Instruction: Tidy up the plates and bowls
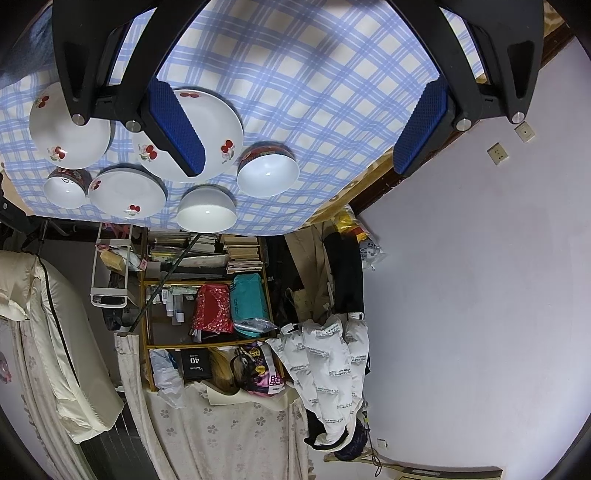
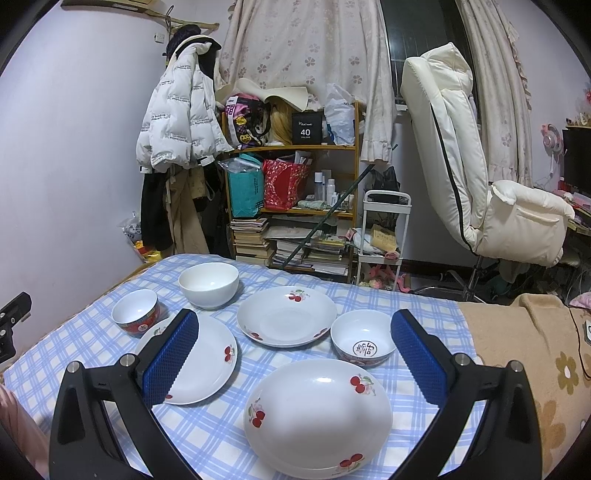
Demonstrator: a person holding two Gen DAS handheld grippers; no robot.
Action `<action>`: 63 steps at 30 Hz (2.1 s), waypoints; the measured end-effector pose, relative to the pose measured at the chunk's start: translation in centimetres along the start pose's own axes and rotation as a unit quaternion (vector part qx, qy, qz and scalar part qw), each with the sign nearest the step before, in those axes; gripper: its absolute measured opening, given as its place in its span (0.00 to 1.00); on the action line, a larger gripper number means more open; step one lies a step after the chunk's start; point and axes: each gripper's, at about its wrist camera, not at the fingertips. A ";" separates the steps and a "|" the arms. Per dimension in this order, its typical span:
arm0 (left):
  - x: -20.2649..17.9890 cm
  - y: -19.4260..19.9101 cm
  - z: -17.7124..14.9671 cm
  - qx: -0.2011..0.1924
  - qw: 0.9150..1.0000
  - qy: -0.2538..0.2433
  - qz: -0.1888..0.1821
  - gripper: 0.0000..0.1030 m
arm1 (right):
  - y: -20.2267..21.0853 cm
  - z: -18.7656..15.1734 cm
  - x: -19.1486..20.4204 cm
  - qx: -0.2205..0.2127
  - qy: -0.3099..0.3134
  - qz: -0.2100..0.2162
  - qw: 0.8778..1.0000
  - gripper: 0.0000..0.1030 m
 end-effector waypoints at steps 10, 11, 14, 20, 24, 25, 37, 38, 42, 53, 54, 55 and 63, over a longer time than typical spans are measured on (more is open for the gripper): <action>0.1 0.0 0.0 -0.001 1.000 -0.001 0.001 0.97 | -0.1 0.0 0.1 0.000 0.001 -0.001 1.000 1.00; 0.1 0.0 0.0 -0.001 1.000 0.000 0.002 0.97 | -0.1 0.0 0.1 0.000 0.001 0.000 1.000 1.00; 0.1 0.0 0.0 -0.001 1.000 0.000 0.002 0.97 | -0.1 0.0 0.2 0.001 0.000 -0.001 1.000 1.00; 0.1 0.0 0.0 -0.001 1.000 -0.001 0.002 0.97 | -0.2 0.0 0.5 0.001 0.001 0.000 1.000 1.00; 0.3 -0.1 0.1 0.006 1.000 -0.001 -0.004 0.97 | -0.3 0.0 0.7 0.002 -0.001 0.002 1.000 1.00; 0.4 -0.2 0.2 0.015 1.000 -0.002 -0.011 0.97 | -0.2 -0.1 0.2 0.002 -0.004 0.008 1.000 1.00; 1.7 -4.0 5.1 0.077 0.997 0.025 0.005 0.97 | -2.8 2.1 1.5 0.022 0.032 0.032 0.999 1.00; 1.6 -4.4 5.4 0.081 0.996 0.025 0.003 0.97 | -3.1 2.7 1.9 0.023 0.030 0.036 0.999 1.00; 1.4 -6.7 6.8 0.106 0.994 0.031 0.008 0.97 | -4.8 4.5 3.1 0.023 0.031 0.047 0.998 1.00; 0.8 -13.9 6.4 0.180 0.982 0.050 -0.008 0.97 | -10.3 6.4 4.7 0.053 0.020 0.071 0.996 1.00; 0.6 -14.4 6.1 0.186 0.981 0.052 -0.009 0.97 | -10.8 6.2 4.8 0.058 0.023 0.069 0.996 0.97; 0.4 -14.9 5.7 0.192 0.980 0.055 -0.009 0.97 | -11.6 6.1 4.8 0.067 0.024 0.069 0.995 0.95; -1.5 -18.5 2.4 0.251 0.967 0.049 -0.025 0.97 | -16.8 3.4 4.8 0.149 0.008 0.096 0.984 0.84</action>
Point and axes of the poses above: each gripper's, at about its wrist camera, not at the fingertips, and y roughly against the way its jaws point, x to its left, z to its top, and after that the axes turned 6 degrees about x, right-handed
